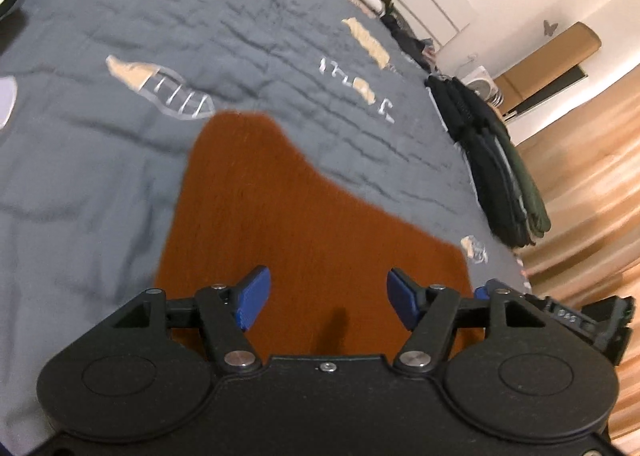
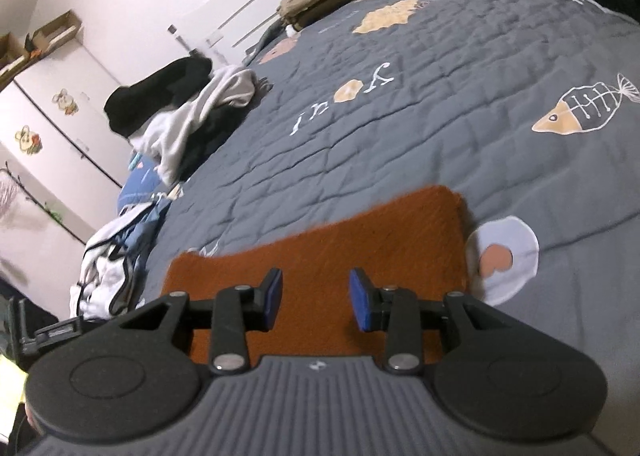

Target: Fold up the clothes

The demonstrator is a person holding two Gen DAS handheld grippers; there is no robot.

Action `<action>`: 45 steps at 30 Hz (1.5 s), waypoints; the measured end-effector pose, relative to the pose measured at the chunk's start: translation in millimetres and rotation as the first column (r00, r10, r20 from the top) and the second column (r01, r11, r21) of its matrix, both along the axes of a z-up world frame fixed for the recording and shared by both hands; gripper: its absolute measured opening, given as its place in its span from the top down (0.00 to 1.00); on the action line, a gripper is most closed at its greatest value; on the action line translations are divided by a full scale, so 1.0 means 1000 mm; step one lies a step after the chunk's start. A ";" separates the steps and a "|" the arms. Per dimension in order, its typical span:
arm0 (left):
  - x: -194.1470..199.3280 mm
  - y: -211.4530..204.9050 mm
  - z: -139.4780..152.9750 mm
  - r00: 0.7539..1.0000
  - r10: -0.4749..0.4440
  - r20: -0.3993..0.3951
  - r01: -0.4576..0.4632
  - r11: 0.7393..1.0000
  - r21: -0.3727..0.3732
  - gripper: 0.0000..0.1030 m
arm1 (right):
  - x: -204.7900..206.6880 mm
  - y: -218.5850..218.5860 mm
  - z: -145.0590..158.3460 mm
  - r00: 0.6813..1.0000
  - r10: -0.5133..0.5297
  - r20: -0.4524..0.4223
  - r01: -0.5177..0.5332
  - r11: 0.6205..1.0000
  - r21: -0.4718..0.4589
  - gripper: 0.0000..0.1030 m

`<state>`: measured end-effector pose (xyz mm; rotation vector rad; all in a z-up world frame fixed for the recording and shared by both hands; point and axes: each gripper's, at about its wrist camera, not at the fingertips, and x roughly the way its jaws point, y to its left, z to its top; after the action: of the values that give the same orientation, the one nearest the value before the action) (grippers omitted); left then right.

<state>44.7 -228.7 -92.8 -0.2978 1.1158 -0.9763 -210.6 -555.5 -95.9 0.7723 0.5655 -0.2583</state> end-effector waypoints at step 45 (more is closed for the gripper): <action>-0.032 0.073 -0.007 0.960 0.277 -0.043 -0.275 0.960 0.051 0.34 | -0.048 0.037 -0.029 0.986 -0.151 -0.068 0.156 0.985 0.079 0.65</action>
<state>12.4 -155.7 -100.0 -0.4312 1.1057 -0.6984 -258.5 -518.7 -124.6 0.8938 0.5787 -0.4042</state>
